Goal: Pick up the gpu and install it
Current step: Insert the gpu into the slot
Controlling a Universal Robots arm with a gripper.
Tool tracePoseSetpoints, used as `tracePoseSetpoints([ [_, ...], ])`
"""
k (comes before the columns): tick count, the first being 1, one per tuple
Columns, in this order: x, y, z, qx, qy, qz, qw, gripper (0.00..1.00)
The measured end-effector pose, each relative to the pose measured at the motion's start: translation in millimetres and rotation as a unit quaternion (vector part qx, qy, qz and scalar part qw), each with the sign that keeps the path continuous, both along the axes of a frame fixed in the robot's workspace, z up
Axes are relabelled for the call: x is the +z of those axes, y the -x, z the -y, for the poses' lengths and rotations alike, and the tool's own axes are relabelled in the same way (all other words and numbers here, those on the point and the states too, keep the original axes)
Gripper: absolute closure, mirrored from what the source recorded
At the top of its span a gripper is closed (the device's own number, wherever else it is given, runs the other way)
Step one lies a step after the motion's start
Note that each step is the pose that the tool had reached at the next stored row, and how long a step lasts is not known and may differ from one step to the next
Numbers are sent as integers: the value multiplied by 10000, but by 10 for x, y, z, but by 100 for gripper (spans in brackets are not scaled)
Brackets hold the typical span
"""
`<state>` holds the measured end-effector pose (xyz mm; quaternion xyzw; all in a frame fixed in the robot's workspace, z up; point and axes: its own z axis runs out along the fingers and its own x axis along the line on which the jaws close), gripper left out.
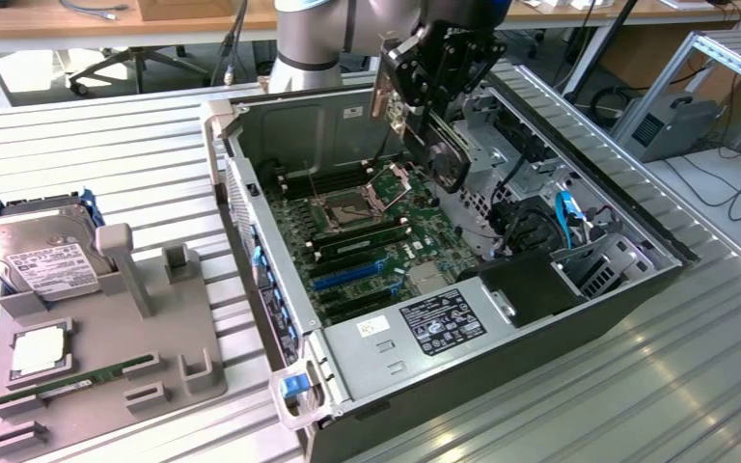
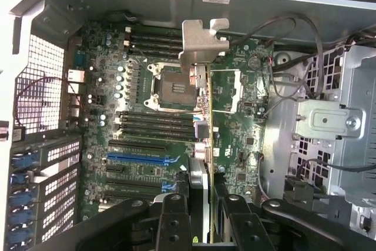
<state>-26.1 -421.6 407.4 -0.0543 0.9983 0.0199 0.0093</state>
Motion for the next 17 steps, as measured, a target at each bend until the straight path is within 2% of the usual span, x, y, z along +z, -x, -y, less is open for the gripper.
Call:
tracePoseSetpoints([
  [11,0,0,0,313,0,0,9995,73],
  [17,0,0,0,493,0,0,9988,73],
])
